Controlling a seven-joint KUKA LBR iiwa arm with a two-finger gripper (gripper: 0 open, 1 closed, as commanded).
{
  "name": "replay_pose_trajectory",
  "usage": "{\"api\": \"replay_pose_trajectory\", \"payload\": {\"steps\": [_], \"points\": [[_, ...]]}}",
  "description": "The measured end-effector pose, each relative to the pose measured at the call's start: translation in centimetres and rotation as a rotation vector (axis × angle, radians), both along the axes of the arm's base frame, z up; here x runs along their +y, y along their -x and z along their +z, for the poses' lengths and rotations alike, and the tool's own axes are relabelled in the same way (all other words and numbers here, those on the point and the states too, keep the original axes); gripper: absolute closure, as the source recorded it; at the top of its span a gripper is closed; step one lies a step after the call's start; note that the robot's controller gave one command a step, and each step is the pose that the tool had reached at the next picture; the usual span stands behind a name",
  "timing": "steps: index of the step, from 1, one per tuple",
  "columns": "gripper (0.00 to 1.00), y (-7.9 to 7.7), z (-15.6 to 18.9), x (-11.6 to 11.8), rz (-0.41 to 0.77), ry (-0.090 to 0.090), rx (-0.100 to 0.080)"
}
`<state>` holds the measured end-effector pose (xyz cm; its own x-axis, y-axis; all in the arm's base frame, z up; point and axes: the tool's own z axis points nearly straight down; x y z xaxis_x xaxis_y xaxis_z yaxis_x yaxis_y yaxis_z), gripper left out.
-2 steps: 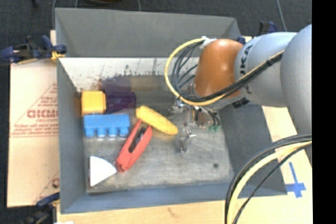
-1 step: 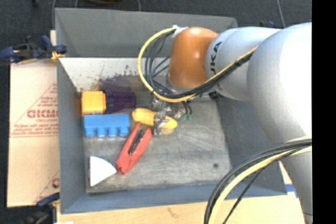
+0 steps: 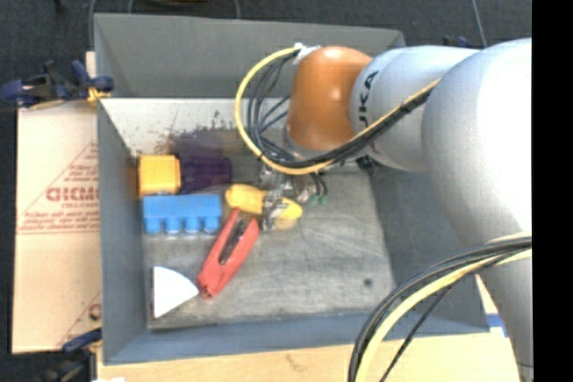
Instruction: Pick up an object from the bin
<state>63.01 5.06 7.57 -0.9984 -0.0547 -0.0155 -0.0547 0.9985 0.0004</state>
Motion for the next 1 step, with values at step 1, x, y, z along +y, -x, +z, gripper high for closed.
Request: {"api": "replay_pose_trajectory", "payload": {"steps": [1], "points": [[1.00, 1.13, 13.01, -1.85, -0.025, 0.001, 0.010]]}}
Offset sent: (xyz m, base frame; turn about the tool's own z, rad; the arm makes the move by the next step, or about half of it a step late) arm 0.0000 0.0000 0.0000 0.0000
